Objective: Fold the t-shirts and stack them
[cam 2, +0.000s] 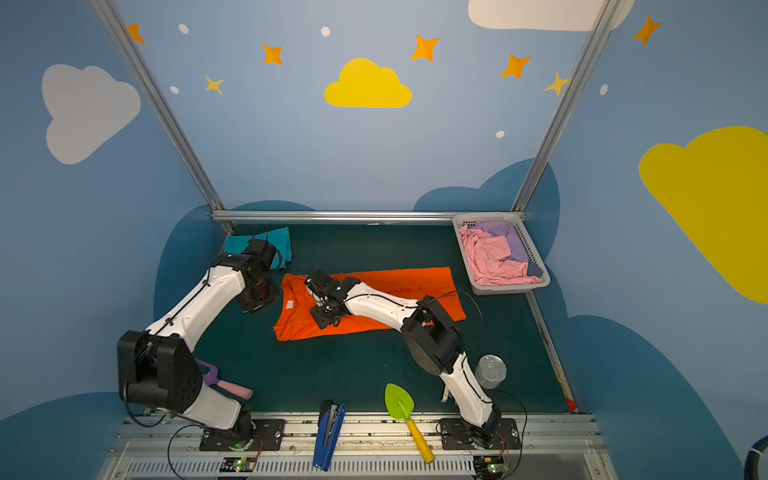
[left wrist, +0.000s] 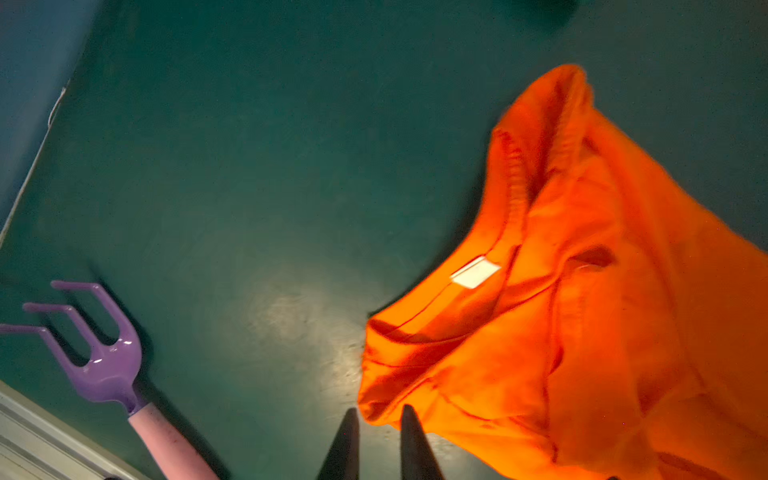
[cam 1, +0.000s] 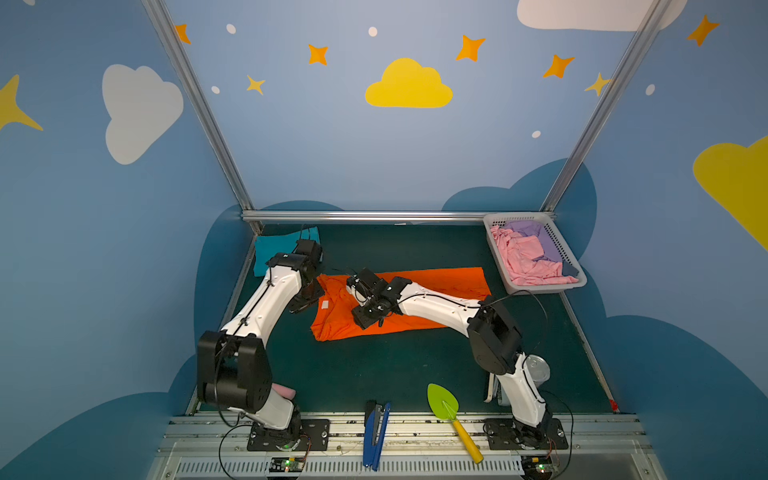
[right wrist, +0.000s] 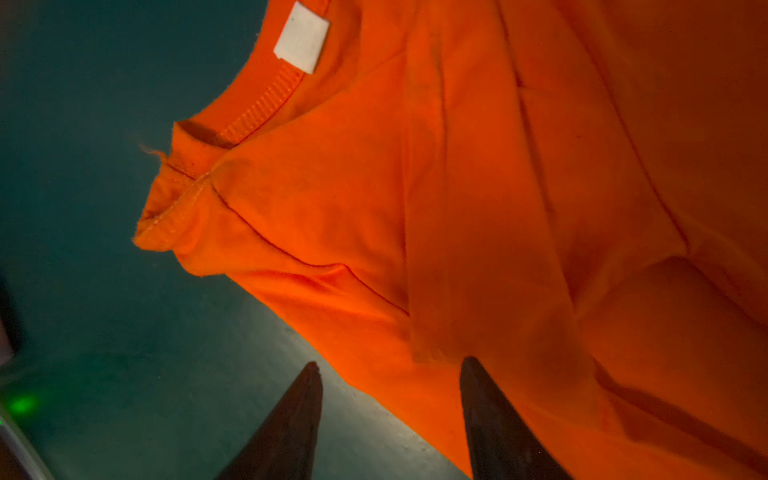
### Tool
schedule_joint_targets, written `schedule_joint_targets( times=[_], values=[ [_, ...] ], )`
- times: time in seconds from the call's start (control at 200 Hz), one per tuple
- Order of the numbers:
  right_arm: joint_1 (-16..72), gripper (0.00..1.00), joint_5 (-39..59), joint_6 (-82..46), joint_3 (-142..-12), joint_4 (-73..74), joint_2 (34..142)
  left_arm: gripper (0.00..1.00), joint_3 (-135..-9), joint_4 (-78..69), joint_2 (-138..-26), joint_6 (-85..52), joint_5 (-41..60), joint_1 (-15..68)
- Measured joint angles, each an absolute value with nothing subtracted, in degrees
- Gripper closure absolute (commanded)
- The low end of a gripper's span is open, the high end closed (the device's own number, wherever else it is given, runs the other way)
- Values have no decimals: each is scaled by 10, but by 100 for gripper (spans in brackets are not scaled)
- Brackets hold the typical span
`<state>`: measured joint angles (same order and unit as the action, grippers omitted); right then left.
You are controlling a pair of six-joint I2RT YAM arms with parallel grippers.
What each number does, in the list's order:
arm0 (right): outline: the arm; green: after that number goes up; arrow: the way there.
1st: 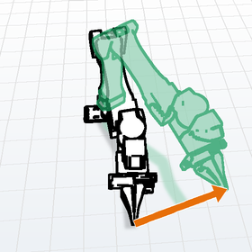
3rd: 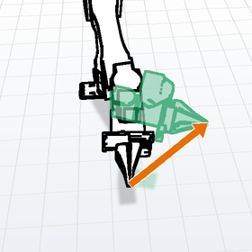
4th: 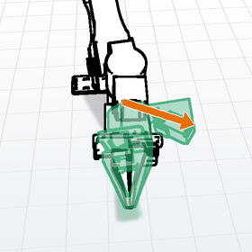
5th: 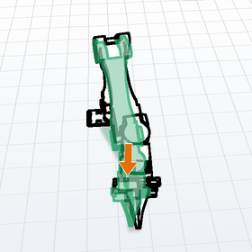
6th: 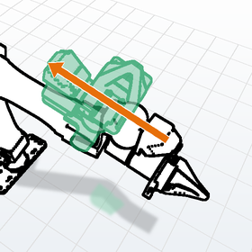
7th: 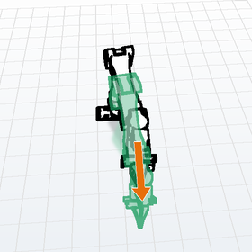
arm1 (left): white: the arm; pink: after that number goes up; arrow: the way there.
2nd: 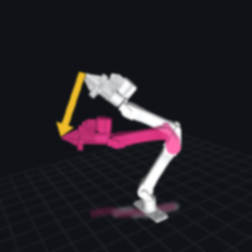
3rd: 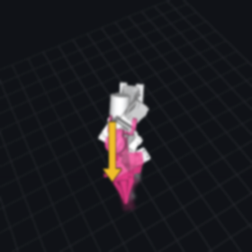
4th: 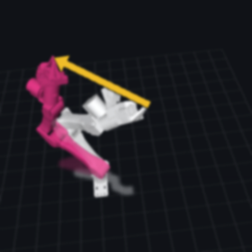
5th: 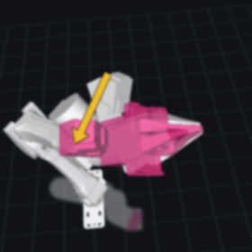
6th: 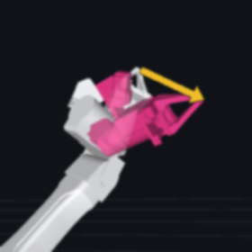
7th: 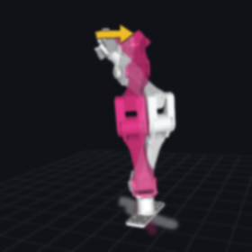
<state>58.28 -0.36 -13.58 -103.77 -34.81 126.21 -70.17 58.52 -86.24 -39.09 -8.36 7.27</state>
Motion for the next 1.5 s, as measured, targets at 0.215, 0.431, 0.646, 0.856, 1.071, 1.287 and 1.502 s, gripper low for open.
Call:
schedule_joint_targets(
  times=[0.215,0.431,0.646,0.856,1.071,1.287,1.502],
  values=[
    [589,46,-62,-108,-1099,-365,1321,68,-595,553,-809,-406,-31,72],
    [589,51,-115,-89,-1158,-392,1378,66,-548,515,-810,-413,-3,68],
    [589,95,-150,-59,-1190,-401,1388,66,-524,473,-856,-417,17,51],
    [575,100,-158,-46,-1202,-403,1388,66,-521,442,-908,-421,22,31],
    [524,100,-122,-60,-1210,-402,1388,66,-527,436,-937,-421,23,21],
    [467,100,-93,-81,-1210,-401,1388,67,-542,440,-950,-420,23,15],
    [455,100,-76,-103,-1200,-394,1388,69,-545,440,-953,-420,23,8]
  ],
)
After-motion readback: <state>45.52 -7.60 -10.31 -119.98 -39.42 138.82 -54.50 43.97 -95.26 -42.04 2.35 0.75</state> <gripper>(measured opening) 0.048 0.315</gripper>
